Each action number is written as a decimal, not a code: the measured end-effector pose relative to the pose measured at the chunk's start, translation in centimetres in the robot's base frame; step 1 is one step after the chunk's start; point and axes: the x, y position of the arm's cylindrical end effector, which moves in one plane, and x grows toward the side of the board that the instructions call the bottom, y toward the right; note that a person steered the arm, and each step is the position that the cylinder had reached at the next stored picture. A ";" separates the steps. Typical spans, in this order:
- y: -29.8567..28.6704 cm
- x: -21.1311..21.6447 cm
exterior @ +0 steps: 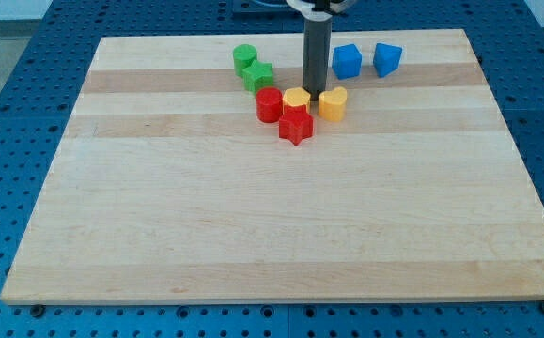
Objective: Move red blocks and yellow blocks towards the center of the board
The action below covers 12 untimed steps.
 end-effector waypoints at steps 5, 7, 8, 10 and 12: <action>5.9 3.2; 6.8 3.3; 8.9 4.0; 6.1 4.7; 2.4 4.7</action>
